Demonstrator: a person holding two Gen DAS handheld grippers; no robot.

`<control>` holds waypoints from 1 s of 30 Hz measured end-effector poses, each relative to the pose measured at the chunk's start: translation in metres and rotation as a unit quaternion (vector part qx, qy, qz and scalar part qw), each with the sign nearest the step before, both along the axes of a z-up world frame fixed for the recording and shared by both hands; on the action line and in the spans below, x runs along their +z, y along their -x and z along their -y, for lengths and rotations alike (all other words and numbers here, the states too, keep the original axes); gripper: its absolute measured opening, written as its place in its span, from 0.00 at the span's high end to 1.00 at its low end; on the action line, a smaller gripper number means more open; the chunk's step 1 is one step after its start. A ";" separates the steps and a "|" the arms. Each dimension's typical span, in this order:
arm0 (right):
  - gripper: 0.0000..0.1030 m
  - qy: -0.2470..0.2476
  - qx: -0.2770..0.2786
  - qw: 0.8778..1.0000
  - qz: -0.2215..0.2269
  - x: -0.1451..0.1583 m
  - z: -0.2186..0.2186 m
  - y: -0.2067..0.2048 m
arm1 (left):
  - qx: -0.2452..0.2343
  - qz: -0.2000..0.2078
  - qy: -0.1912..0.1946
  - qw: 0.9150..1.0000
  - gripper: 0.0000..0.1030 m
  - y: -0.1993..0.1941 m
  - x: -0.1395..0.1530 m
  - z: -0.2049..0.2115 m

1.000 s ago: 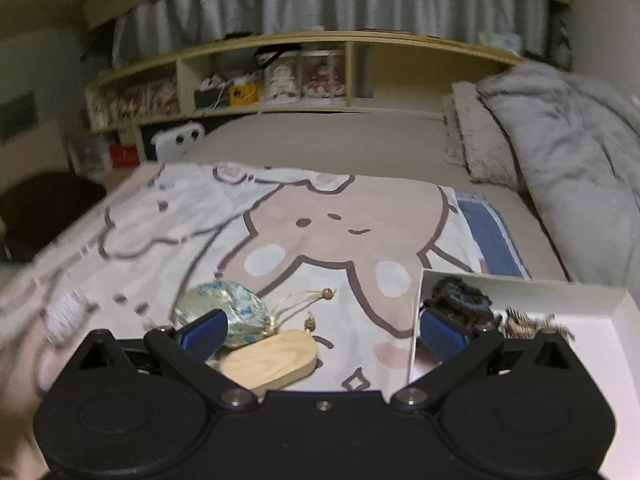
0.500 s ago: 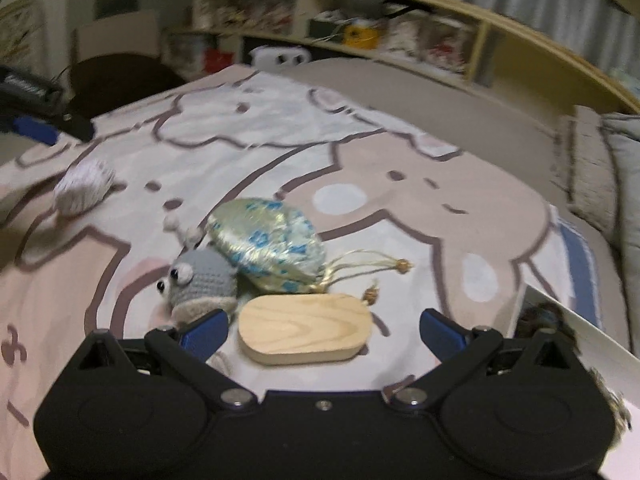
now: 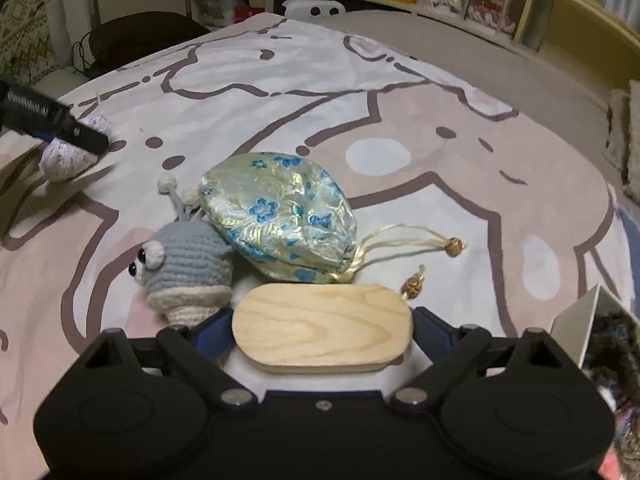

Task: Organize objects
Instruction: 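Grasp the white yarn skein with the left tool while the right tool grasps the oval wooden block, then carry the yarn skein and wooden block over the white tray with both tools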

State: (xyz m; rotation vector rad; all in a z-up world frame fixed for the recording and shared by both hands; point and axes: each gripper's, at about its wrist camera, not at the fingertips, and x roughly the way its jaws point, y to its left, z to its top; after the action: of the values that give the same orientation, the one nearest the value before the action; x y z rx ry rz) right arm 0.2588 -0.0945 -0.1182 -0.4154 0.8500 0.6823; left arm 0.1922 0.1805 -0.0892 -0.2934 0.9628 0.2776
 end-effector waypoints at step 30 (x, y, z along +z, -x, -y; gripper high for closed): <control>0.09 -0.053 -0.245 0.957 -0.145 0.021 0.053 0.106 | -0.119 0.032 0.019 0.992 0.59 0.046 0.028 0.086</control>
State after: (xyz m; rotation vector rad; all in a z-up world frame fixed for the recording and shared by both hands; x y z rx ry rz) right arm 0.1531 -0.1472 -0.0971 0.0030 1.1380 0.3260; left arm 0.1462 0.0943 -0.0608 -0.2182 0.9312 0.0317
